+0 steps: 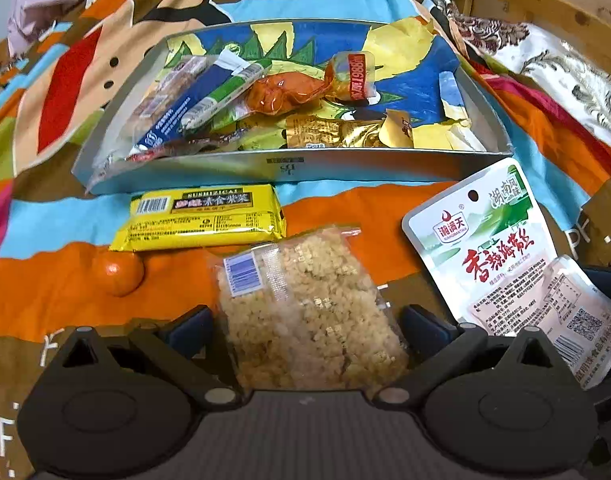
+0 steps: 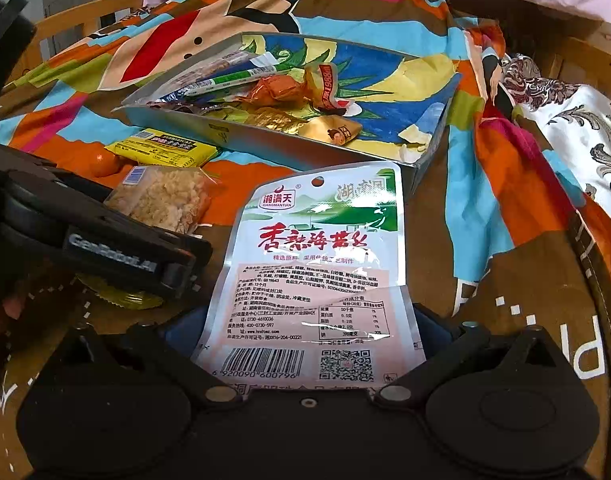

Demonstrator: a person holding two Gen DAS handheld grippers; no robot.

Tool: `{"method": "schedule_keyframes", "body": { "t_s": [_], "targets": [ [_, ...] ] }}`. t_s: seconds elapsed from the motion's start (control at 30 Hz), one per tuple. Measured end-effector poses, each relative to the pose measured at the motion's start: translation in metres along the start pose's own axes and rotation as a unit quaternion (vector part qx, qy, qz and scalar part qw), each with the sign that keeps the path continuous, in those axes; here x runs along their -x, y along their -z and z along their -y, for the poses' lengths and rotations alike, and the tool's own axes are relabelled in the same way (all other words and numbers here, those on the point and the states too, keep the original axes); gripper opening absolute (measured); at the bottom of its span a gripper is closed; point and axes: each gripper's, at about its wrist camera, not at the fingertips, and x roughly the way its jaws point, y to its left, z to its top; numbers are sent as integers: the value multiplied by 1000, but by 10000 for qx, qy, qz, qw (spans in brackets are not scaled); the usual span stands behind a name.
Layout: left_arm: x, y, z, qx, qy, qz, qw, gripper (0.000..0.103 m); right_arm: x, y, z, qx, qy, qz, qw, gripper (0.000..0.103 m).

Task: Organize snacks
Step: 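Grasp the white-and-green printed packet with the right tool and lift it, then grasp the clear rice crispy bar bag with the left tool while the right tool holds the packet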

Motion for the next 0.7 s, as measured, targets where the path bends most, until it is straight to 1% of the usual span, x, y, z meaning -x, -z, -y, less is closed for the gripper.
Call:
{"method": "schedule_keyframes", "body": {
  "t_s": [0.1,0.17,0.3,0.4,0.47,0.57,0.63,0.7],
  "targets": [
    [2,4,-7,-154,187,66,9997,103,0,-3,-1,-68,58,-117,9999,102],
    [5,7,-11,-327,253,128,9991,100,1,-6,-3,-171,162,-261,9994,102],
    [14,14,-22,-582,461,211,9970,89,3,-8,-8,-340,364,-441,9978,102],
    [23,19,-35,-770,662,186,9947,86,3,-6,-11,-335,466,-421,9975,102],
    [27,22,-45,-701,862,155,9937,86,2,-6,-12,-374,527,-402,9971,102],
    [28,21,-55,-334,1101,204,9931,88,1,-8,-14,-486,625,-387,9961,102],
    [25,20,-59,-107,1241,232,9919,95,1,-9,-14,-618,707,-349,9950,102],
    [23,20,-61,8,1343,326,9904,99,1,-10,-16,-665,796,-249,9943,102]
  ]
}}
